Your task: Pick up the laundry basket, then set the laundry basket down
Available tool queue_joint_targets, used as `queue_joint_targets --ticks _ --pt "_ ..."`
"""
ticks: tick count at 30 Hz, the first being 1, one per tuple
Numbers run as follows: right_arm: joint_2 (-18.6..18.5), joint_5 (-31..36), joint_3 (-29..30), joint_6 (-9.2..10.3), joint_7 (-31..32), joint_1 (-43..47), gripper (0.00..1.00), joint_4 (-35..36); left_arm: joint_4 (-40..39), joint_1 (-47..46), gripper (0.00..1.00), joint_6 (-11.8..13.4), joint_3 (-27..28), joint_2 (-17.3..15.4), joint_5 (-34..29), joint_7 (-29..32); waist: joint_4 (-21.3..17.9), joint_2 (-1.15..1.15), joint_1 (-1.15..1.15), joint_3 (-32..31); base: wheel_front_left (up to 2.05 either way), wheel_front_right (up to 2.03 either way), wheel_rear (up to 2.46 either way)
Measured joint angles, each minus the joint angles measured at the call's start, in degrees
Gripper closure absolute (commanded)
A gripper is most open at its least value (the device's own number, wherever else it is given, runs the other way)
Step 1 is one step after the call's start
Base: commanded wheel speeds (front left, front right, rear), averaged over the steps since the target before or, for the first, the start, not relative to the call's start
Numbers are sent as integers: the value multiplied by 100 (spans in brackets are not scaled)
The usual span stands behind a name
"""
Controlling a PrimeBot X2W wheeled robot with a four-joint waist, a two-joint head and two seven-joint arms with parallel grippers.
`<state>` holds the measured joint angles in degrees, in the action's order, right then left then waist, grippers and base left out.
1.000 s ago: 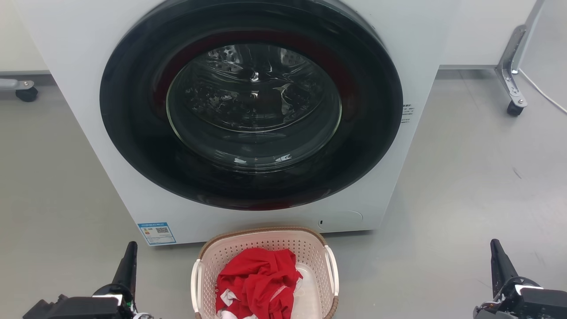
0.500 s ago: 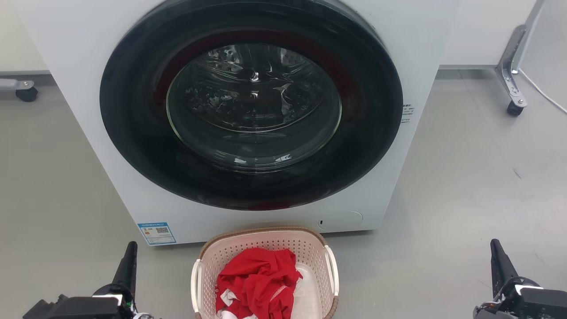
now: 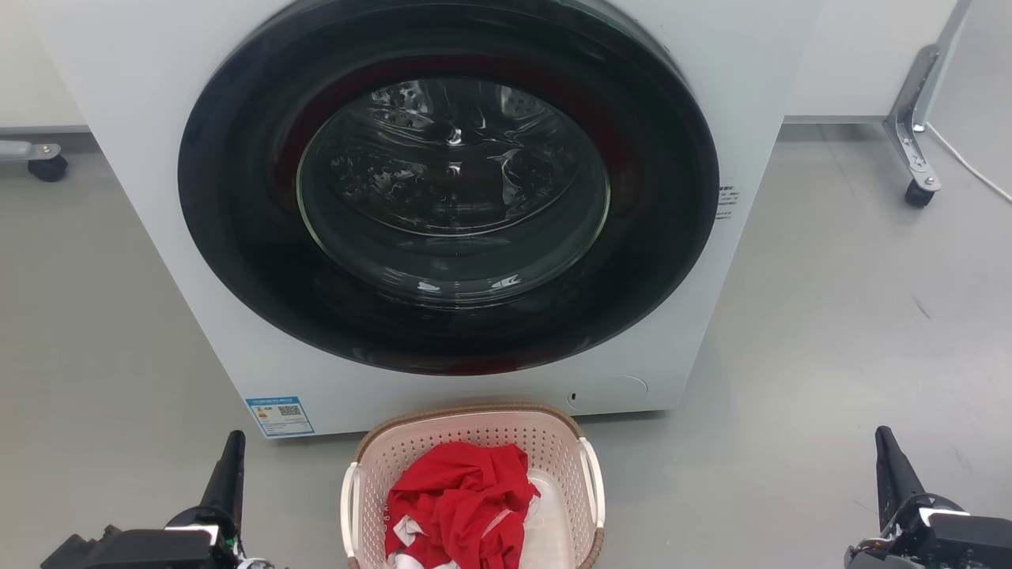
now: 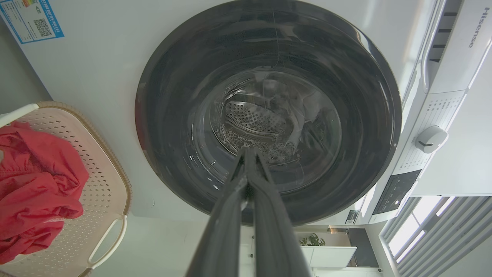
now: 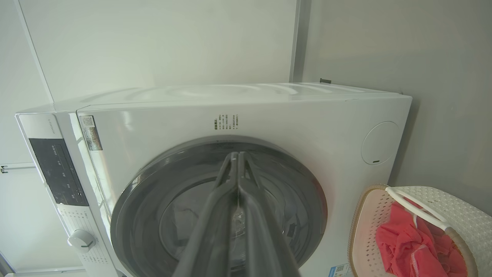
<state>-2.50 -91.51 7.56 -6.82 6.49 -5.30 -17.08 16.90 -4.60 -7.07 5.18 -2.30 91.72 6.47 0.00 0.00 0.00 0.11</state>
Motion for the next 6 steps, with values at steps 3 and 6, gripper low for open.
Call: queue_joint_targets --ticks 3,6 --pt "0 0 0 0 0 0 100 1 0 0 100 0 0 0 0 0 0 0 0 0 0 0 0" --pt "0 0 0 0 0 0 100 1 0 0 100 0 0 0 0 0 0 0 0 0 0 0 0"
